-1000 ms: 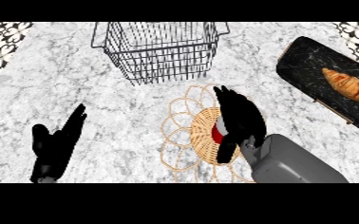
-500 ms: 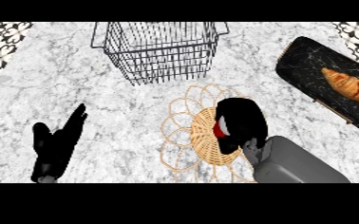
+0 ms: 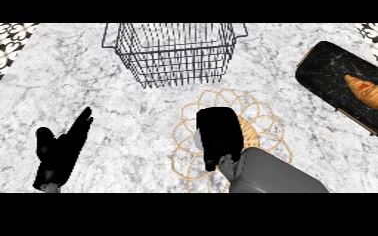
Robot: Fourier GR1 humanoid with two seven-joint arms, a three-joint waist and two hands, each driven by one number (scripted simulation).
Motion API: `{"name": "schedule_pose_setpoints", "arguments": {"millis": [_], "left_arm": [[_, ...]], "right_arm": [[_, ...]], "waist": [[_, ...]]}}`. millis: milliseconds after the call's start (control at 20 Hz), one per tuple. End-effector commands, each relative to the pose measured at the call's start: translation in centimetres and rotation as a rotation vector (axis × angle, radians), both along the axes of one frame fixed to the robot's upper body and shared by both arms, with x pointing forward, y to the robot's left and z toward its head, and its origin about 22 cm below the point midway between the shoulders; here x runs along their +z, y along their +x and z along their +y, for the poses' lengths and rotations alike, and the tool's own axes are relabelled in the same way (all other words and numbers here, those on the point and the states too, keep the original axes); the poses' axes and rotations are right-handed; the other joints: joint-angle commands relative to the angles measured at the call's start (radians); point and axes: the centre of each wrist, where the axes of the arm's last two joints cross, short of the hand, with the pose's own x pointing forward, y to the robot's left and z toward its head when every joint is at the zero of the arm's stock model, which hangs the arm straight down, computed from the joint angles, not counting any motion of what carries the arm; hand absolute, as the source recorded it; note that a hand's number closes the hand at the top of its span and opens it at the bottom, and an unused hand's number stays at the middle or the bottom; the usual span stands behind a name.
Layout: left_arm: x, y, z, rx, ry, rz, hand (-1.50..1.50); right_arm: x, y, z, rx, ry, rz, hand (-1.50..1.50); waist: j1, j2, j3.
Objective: Pick the can from the placemat and place it in the basket
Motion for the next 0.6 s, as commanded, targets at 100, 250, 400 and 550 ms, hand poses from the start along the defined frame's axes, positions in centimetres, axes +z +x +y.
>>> {"name": "schedule_pose_setpoints", "arguments": {"millis": [100,250,400,550], "left_arm": [[-2.1,-0.8,-1.3,-0.060,0.004,0.131,0.00],[-1.9,0.1,-1.3,-0.076,0.006,0.136,0.00],[-2.3,-0.2,-2.0,-0.066,0.001,0.141,0.00],[-2.0,-0.1,-1.2,-0.059,0.000,0.137,0.00]], "right_arm": [[0.6,-2.6,8.3,0.059,-0.034,-0.062,1.50],[2.5,-2.1,9.0,0.036,0.066,-0.148,1.50],[5.8,-1.6,7.9,-0.032,0.450,-0.199,1.50],[9.0,-1.6,8.0,-0.044,0.651,-0.339,1.50]], "waist": [[0.099,0.027,-0.016],[0.100,0.025,-0.015],[0.089,0.028,-0.007],[0.095,0.012,-0.009]]}}
